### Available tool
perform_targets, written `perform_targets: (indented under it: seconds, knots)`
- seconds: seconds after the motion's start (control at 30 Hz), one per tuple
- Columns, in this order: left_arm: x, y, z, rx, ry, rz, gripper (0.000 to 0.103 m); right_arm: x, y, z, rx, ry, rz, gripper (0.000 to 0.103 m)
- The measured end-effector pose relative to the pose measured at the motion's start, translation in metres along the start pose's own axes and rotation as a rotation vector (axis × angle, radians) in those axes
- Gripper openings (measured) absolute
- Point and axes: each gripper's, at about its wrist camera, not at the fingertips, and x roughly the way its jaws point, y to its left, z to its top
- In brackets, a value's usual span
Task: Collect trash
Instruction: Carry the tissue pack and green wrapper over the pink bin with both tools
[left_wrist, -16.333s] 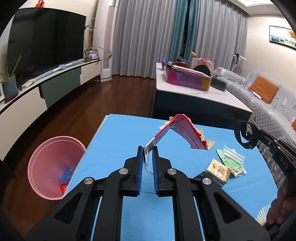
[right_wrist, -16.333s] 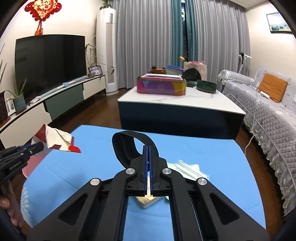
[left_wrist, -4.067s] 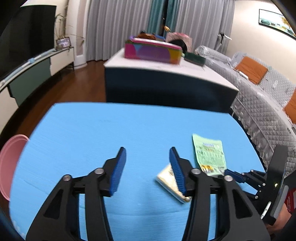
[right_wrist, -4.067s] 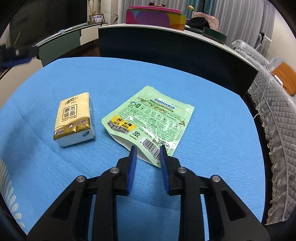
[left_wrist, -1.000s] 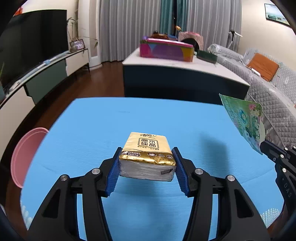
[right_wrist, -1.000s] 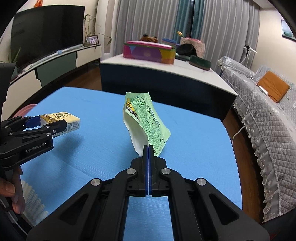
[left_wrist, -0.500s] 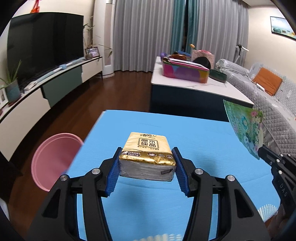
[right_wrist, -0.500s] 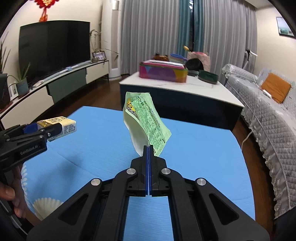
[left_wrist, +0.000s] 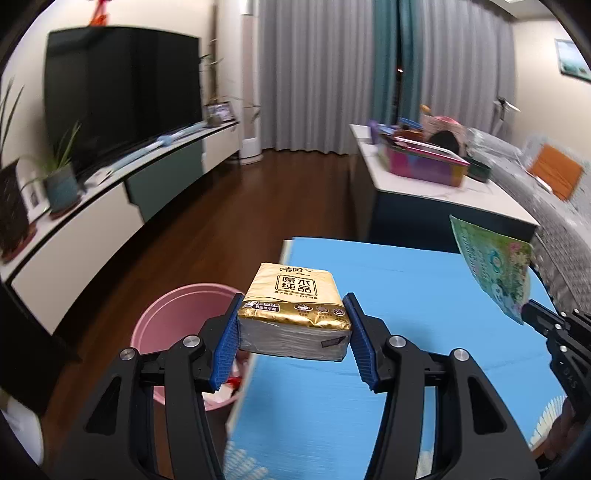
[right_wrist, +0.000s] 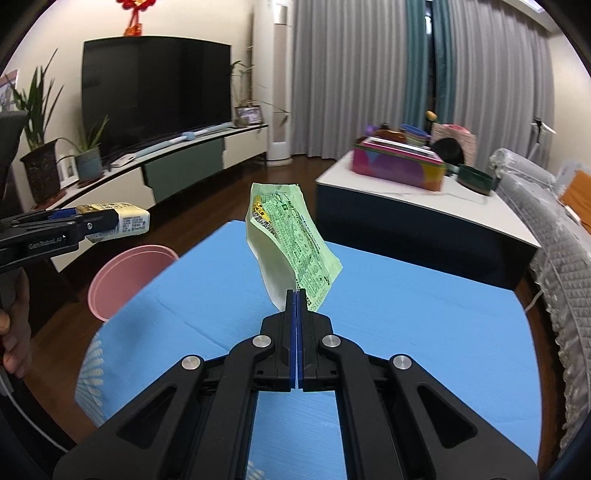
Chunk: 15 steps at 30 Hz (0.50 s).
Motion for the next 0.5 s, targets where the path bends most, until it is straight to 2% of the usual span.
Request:
perform_targets:
  seconds: [0.27, 0.5]
  knots:
    - [0.018, 0.072, 0.0, -0.147, 0.0, 0.087, 0.053, 0.021, 0.056, 0.024, -0.027, -0.001, 0.097, 0.0]
    - [0.035, 0.116, 0.006, -0.212, 0.018, 0.155, 0.053, 0.056, 0.126, 0.048, -0.057, 0.013, 0.212, 0.0]
